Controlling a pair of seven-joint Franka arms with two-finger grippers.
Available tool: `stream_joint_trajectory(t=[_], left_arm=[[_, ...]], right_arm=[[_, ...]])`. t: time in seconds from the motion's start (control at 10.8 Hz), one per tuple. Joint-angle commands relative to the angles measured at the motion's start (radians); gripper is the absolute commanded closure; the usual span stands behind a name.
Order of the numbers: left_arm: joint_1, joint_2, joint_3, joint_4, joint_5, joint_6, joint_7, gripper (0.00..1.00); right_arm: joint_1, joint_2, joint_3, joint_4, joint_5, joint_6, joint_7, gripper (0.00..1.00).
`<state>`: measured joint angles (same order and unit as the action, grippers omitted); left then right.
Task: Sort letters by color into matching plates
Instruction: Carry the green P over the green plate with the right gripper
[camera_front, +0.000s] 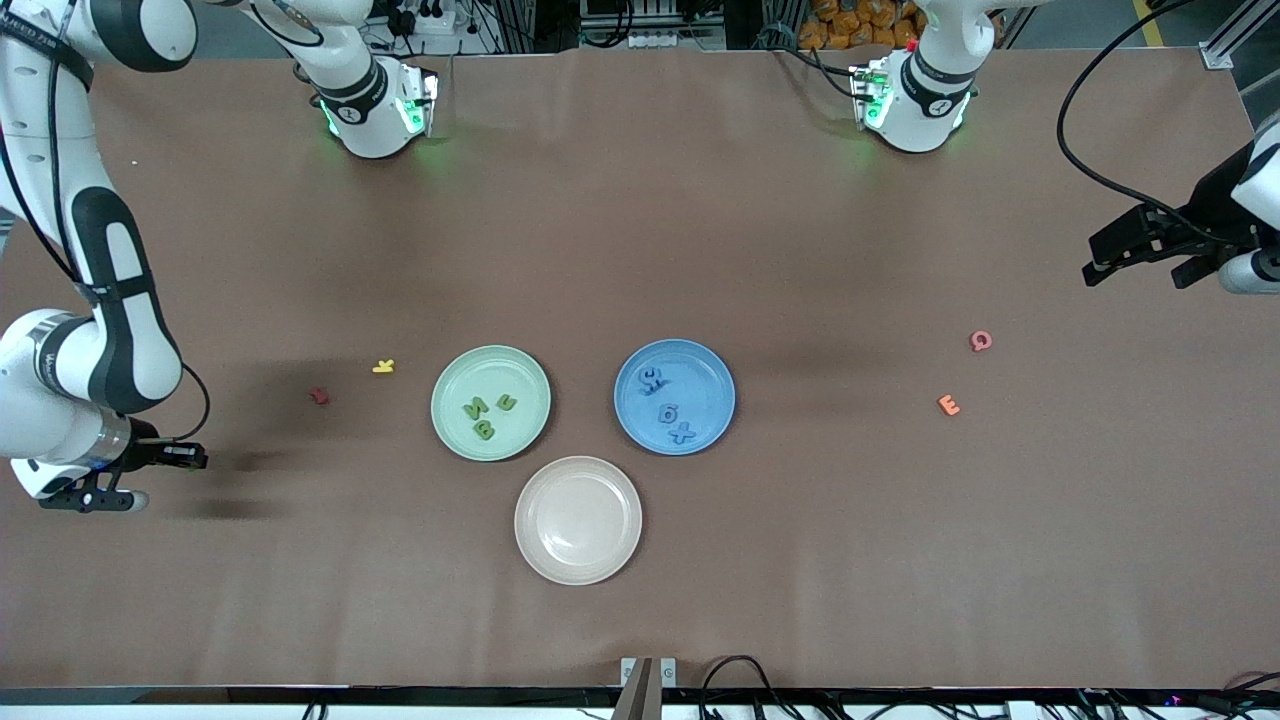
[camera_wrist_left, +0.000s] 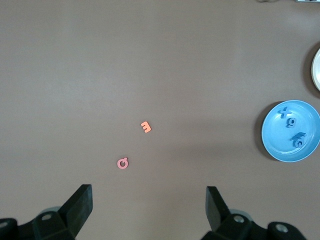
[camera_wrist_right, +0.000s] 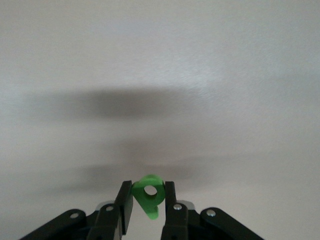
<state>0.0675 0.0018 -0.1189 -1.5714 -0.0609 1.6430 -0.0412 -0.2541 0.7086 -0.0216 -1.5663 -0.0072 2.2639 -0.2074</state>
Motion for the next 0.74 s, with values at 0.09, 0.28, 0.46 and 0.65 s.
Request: stream_joint_trajectory(t=[0.09,0.28,0.46,0.65], left_arm=[[0.006,-0.002,-0.001,-0.006,-0.013,0.023,0.023,0.0],[0.005,-0.002,-0.001,-0.006,-0.013,0.024,0.023,0.0],[0.005,-0.002,-0.001,-0.006,-0.013,0.024,0.023,0.0],[0.006,0.001,-0.001,-0.006,-0.013,0.024,0.023,0.0]], right_arm=[[0.088,-0.092,0.006,-0.037,0.0,-0.122,0.195,0.81],[0.127,-0.104,0.02,-0.037,0.051,-0.144,0.241,0.81],[0.177,-0.116,0.032,-0.043,0.07,-0.15,0.324,0.81],[0.251,-0.118,0.041,-0.049,0.07,-0.155,0.414,0.81]])
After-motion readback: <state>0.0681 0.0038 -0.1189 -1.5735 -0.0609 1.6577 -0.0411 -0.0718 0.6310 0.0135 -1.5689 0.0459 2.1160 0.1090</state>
